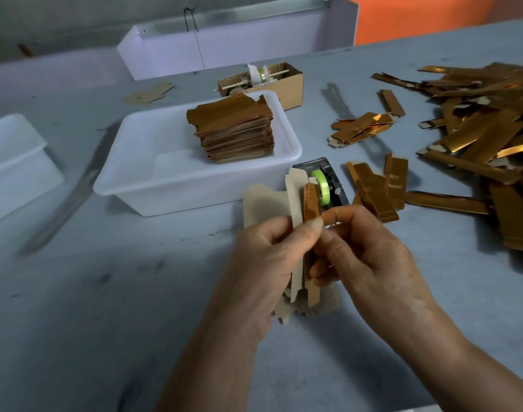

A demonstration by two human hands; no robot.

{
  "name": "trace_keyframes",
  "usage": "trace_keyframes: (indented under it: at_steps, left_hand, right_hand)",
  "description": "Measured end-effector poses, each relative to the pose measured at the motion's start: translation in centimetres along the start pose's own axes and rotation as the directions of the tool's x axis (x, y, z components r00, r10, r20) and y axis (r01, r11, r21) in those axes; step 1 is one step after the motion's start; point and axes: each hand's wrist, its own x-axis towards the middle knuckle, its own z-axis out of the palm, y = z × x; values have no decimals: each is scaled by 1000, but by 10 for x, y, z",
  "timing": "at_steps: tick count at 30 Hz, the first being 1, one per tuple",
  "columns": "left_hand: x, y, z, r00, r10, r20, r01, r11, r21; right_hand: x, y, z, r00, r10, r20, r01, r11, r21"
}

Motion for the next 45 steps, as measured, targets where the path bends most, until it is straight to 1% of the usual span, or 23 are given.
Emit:
trace_keyframes:
  at_steps: [2, 3, 6, 7, 8, 10, 12, 17, 21, 23, 27, 29, 30, 31, 32, 34, 35, 36, 37, 39, 41, 43, 45]
  left_hand:
    - [-2, 0, -2, 999, 20, -35, -19, 1000, 24]
    - [-2, 0, -4, 999, 7, -50, -6, 1000, 19]
    - [-4, 4, -5, 998, -60, -26, 58, 997, -52]
    - [-4, 6, -5, 998, -67, -14, 66, 996, -59]
    - [-5, 8, -5, 998, -68, -1, 67, 996, -50]
    - [-7, 10, -4, 998, -63, 13, 63, 998, -9]
    - [-6, 11, -4, 999, -46, -14, 47, 998, 29]
    - [-6, 8, -3, 997, 30, -77, -20, 991, 129]
    - [-6, 2, -4, 988, 5, -152, 8, 996, 83]
    - [-6, -2, -4, 981, 8, -196, 11, 996, 92]
    - [-8, -5, -4, 950, 126, -285, -76, 981, 179]
    - [-9, -7, 2, 920, 215, -328, -122, 952, 281]
    - [-11, -7, 6, 892, 286, -351, -143, 914, 380]
    - [-13, -7, 10, 850, 380, -364, -165, 849, 502]
    - [-14, -7, 13, 797, 492, -350, -187, 752, 632]
    - [-16, -8, 19, 705, 674, -221, -185, 475, 860]
    - [-18, -10, 23, 681, 717, -149, -154, 339, 928]
    - [-21, -12, 27, 674, 732, -97, -116, 235, 965]
    - [-23, -14, 31, 679, 731, -69, -75, 163, 984]
    - [-29, -14, 35, 727, 684, -60, -11, 100, 995]
    - [-33, -16, 39, 781, 624, -22, -12, 49, 999]
    - [-34, -19, 40, 786, 619, 1, -22, 26, 999]
    - [-34, -19, 38, 757, 653, 29, -61, 26, 998]
  right_hand:
    - [0, -2, -2, 999, 28, 37, -29, 1000, 6]
    - [1, -3, -2, 998, 46, 31, -47, 998, 39]
    - [2, -3, -6, 990, 96, -100, -87, 992, 96]
    - [3, -3, -8, 985, 133, -106, -119, 985, 128]
    - [4, -3, -9, 981, 180, -70, -164, 969, 185]
    - [4, -3, -8, 965, 254, 69, -263, 914, 308]
    - [4, -2, -8, 950, 279, 139, -311, 881, 357]
    - [5, 0, -6, 938, 306, 165, -347, 839, 419]
    - [6, 1, -3, 943, 313, 110, -330, 846, 420]
    - [7, 2, -3, 943, 322, 83, -328, 855, 402]
    - [8, 1, -1, 942, 330, 53, -324, 862, 391]
    - [8, 1, 1, 946, 322, 22, -306, 872, 382]
    - [9, 1, 2, 946, 324, 3, -301, 876, 377]
    - [9, 0, 3, 945, 328, -10, -300, 877, 376]
    - [10, 0, 4, 944, 330, -17, -299, 876, 379]
    - [10, 0, 6, 944, 331, -13, -299, 869, 395]
    - [10, -1, 7, 944, 330, -9, -298, 863, 407]
    - [10, -1, 8, 945, 328, -4, -297, 860, 415]
    - [10, -1, 9, 944, 330, 0, -300, 859, 415]
    - [9, 0, 9, 942, 336, 14, -313, 859, 405]
    - [8, -1, 8, 940, 338, 42, -327, 858, 396]
    - [7, -6, 6, 941, 334, 62, -332, 866, 374]
    - [9, -7, 4, 942, 332, 57, -332, 885, 325]
